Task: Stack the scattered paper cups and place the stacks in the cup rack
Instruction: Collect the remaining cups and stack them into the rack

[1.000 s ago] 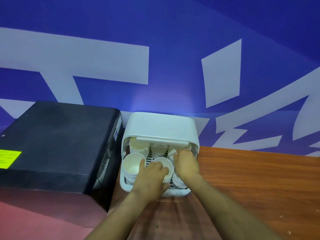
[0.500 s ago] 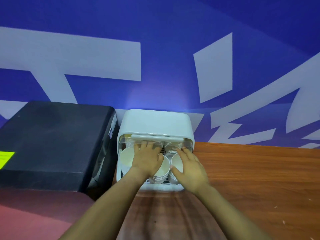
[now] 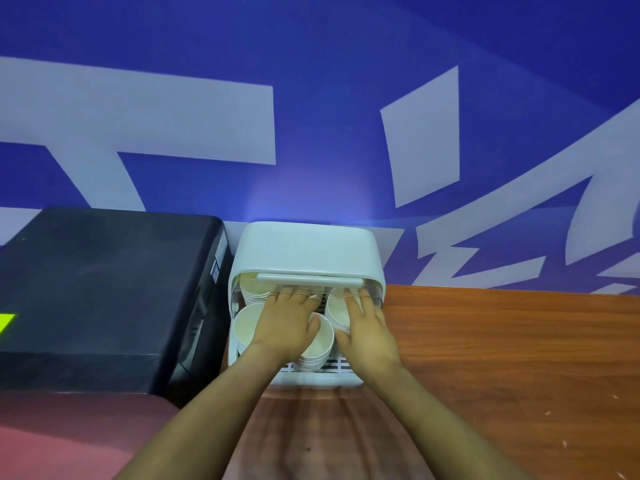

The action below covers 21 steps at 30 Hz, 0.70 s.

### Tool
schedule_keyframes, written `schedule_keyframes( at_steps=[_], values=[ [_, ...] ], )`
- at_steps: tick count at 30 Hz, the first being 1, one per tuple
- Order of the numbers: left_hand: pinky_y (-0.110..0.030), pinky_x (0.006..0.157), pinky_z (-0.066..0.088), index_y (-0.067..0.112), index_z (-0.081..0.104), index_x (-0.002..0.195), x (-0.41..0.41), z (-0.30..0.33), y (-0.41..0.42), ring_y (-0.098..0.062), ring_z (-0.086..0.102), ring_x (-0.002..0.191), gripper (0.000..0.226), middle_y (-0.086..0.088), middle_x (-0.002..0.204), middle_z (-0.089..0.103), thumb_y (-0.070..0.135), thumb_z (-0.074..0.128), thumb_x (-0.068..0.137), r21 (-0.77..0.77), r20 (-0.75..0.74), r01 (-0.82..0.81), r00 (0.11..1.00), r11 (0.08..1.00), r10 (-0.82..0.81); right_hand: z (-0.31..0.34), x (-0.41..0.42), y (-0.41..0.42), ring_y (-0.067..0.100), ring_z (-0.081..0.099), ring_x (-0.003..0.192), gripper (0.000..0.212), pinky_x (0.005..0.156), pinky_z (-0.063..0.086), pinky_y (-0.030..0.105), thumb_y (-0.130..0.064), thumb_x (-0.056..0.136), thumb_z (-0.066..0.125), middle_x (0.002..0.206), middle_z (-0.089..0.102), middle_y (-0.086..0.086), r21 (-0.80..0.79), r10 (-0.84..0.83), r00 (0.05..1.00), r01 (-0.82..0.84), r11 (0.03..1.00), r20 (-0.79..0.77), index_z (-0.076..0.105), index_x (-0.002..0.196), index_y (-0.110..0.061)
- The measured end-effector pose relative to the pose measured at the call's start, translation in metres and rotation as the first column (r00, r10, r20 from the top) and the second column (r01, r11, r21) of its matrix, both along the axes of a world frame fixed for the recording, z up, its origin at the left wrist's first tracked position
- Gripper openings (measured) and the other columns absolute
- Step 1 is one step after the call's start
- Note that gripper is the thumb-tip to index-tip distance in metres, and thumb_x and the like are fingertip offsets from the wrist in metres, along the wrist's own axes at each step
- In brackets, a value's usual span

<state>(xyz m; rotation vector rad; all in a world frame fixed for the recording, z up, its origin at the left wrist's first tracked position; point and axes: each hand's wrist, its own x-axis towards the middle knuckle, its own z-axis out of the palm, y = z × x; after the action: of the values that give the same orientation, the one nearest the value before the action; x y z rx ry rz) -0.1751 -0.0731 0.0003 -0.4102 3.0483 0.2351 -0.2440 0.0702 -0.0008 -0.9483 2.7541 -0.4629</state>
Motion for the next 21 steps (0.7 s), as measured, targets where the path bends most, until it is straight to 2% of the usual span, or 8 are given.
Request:
schedule_keyframes(
  at_steps=[3, 6, 10, 13, 14, 17, 19, 21],
  values=[
    [-0.036, 0.107, 0.026, 0.034, 0.044, 0.136, 0.005, 0.002, -0.003, -0.016, 0.037, 0.13, 0.074, 0.011, 0.142, 0.045, 0.052, 0.0, 0.078, 0.024, -0.064, 0.005, 0.998, 1.0, -0.004, -0.001, -0.003, -0.004, 0.023, 0.016, 0.143, 0.069, 0.104, 0.038, 0.036, -0.033, 0.094, 0.047, 0.158, 0.007, -0.001, 0.086, 0.012, 1.0, -0.011, 0.996, -0.009, 0.008, 0.151, -0.024],
    [-0.044, 0.102, 0.029, 0.035, 0.047, 0.135, 0.018, 0.002, -0.006, -0.018, 0.04, 0.13, 0.07, 0.01, 0.139, 0.048, 0.053, 0.006, 0.081, 0.029, -0.117, -0.026, 0.993, 0.999, 0.029, -0.002, 0.0, 0.001, 0.021, 0.016, 0.143, 0.07, 0.106, 0.036, 0.035, -0.035, 0.093, 0.048, 0.158, 0.01, -0.002, 0.12, 0.037, 0.998, -0.03, 0.992, -0.059, 0.009, 0.151, -0.024],
    [-0.057, 0.108, 0.024, 0.034, 0.051, 0.132, 0.034, -0.006, -0.011, -0.032, 0.031, 0.138, 0.067, -0.005, 0.147, 0.04, 0.055, 0.011, 0.083, -0.014, -0.097, -0.183, 0.979, 0.983, 0.181, -0.005, 0.011, 0.012, 0.022, 0.019, 0.144, 0.066, 0.11, 0.034, 0.036, -0.036, 0.09, 0.054, 0.157, 0.019, 0.0, 0.077, 0.046, 0.994, -0.038, 0.996, -0.104, 0.025, 0.148, -0.024],
    [-0.049, 0.113, 0.02, 0.031, 0.044, 0.136, 0.035, -0.009, -0.014, -0.029, 0.017, 0.142, 0.081, -0.006, 0.151, 0.028, 0.06, -0.002, 0.076, 0.042, 0.027, -0.255, 0.967, 0.966, 0.254, -0.01, 0.018, 0.02, 0.024, 0.05, 0.123, 0.058, 0.086, 0.054, 0.037, -0.026, 0.068, 0.074, 0.132, 0.056, 0.003, -0.082, 0.1, 0.966, -0.123, 0.989, -0.24, 0.057, 0.123, -0.023],
    [-0.047, 0.113, 0.022, 0.029, 0.044, 0.136, 0.034, -0.009, -0.015, -0.026, 0.02, 0.14, 0.087, -0.003, 0.148, 0.032, 0.06, -0.007, 0.072, 0.045, 0.042, -0.258, 0.966, 0.965, 0.256, -0.012, 0.02, 0.021, 0.021, 0.051, 0.117, 0.053, 0.082, 0.054, 0.034, -0.025, 0.066, 0.072, 0.123, 0.06, 0.0, -0.14, 0.129, 0.955, -0.171, 0.975, -0.269, 0.058, 0.117, -0.024],
    [-0.044, 0.107, 0.028, 0.025, 0.049, 0.13, 0.029, -0.009, -0.013, -0.018, 0.032, 0.131, 0.085, 0.004, 0.134, 0.044, 0.056, -0.009, 0.076, 0.031, 0.021, -0.232, 0.973, 0.972, 0.232, -0.015, 0.029, 0.022, 0.018, 0.054, 0.115, 0.045, 0.089, 0.049, 0.029, -0.025, 0.071, 0.059, 0.12, 0.061, -0.006, -0.169, 0.285, 0.911, -0.344, 0.924, -0.297, 0.059, 0.116, -0.025],
    [-0.041, 0.106, 0.028, 0.023, 0.049, 0.128, 0.026, -0.012, -0.012, -0.016, 0.034, 0.129, 0.067, 0.004, 0.132, 0.046, 0.052, 0.003, 0.09, 0.018, 0.004, -0.212, 0.977, 0.977, 0.212, -0.021, 0.031, 0.02, 0.02, 0.059, 0.112, 0.047, 0.087, 0.053, 0.03, -0.025, 0.064, 0.07, 0.115, 0.064, -0.009, -0.11, 0.355, 0.886, -0.402, 0.909, -0.299, 0.063, 0.11, -0.027],
    [-0.039, 0.107, 0.028, 0.022, 0.049, 0.129, 0.025, -0.011, -0.012, -0.017, 0.034, 0.131, 0.074, 0.003, 0.134, 0.046, 0.051, -0.004, 0.086, 0.029, -0.004, -0.215, 0.977, 0.976, 0.215, -0.023, 0.032, 0.013, 0.021, 0.063, 0.105, 0.046, 0.078, 0.056, 0.027, -0.022, 0.052, 0.081, 0.102, 0.067, -0.013, -0.045, 0.376, 0.874, -0.408, 0.912, -0.307, 0.068, 0.096, -0.03]
  ],
)
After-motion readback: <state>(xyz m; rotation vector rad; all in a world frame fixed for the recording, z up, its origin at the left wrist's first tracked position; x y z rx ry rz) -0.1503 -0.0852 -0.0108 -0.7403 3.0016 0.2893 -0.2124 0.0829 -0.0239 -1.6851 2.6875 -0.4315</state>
